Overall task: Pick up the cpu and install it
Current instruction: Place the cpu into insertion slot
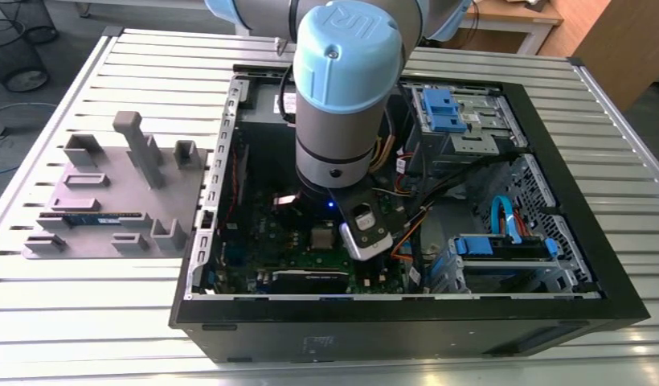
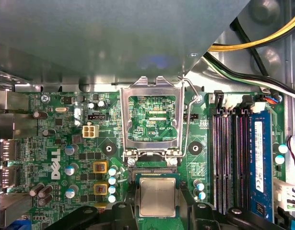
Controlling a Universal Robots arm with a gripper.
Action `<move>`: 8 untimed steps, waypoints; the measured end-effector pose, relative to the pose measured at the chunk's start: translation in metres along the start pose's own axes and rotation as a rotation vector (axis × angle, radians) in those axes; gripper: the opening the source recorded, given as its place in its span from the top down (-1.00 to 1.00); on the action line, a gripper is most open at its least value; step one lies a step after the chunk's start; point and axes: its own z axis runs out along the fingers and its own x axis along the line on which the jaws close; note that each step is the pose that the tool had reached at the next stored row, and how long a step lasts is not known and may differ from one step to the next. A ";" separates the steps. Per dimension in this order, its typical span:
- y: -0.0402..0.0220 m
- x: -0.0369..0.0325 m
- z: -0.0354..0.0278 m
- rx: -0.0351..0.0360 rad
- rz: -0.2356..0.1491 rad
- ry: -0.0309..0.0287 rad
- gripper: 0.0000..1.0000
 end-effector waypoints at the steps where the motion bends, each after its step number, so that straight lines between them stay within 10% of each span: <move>1: 0.0000 0.0000 0.0000 0.0000 0.000 0.0000 0.11; 8: 0.0000 0.0021 -0.0001 -0.0008 0.000 -0.0005 0.11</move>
